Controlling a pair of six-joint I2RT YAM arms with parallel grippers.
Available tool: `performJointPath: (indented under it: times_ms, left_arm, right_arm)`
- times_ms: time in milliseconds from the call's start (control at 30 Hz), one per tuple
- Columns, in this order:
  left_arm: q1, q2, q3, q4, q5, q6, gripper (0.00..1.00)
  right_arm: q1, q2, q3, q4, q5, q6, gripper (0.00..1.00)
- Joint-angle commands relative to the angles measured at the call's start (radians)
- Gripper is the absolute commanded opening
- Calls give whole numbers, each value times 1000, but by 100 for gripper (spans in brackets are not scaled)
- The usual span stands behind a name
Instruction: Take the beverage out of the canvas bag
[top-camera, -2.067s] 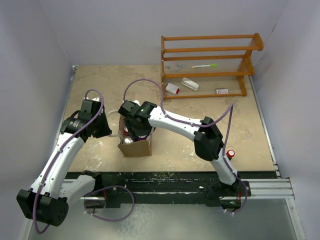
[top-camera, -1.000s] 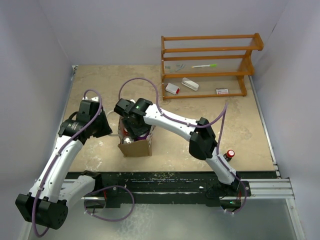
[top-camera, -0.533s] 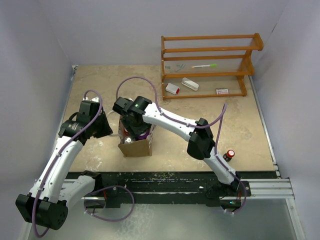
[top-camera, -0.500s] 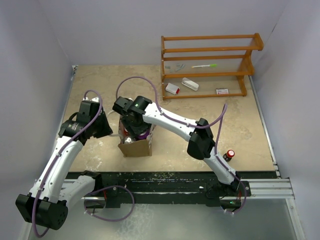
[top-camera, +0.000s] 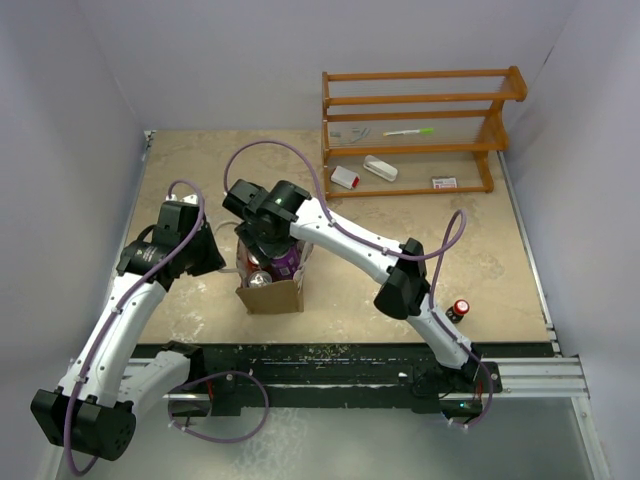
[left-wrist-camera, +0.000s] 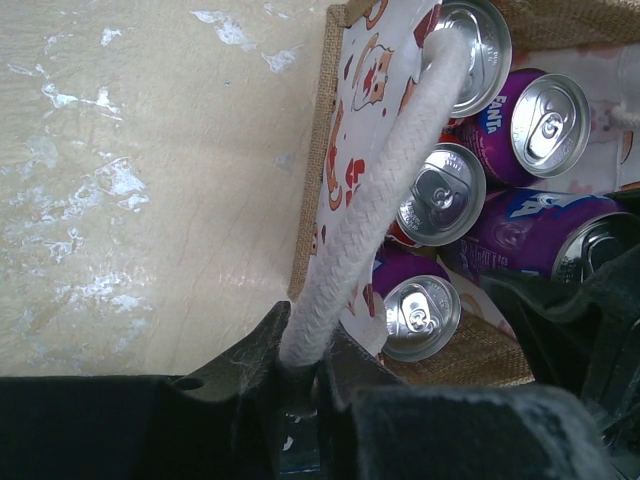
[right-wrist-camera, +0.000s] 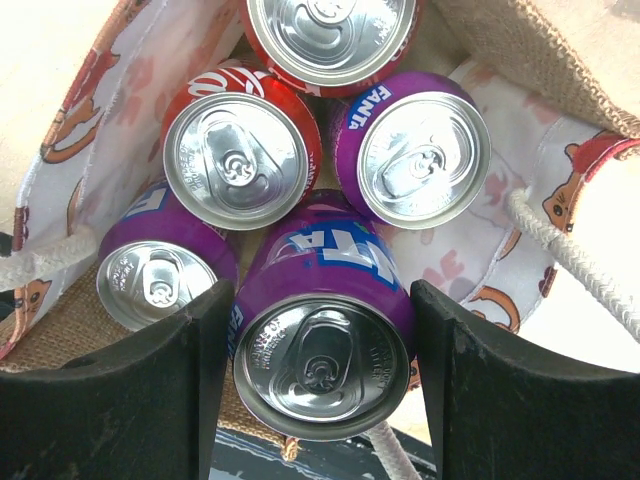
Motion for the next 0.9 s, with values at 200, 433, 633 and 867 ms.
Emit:
performJointPath:
  times_ms: [200,433,633,867]
  left_arm:
    - [1,-11,-5,32,27,26,17]
    - [1,-2,-5,33,33,30,17]
    - [1,-4,-5,32,33,30,17]
    - [1,0,-5,33,36,29,17]
  right_arm:
    - [-12,-90,97,5,4,-42,0]
    - [-23,-127,123,7,-10,-32,0]
    - [-41,-192,120,29,-51,-12,0]
    - [-112,-301,105,76,-159,53,0]
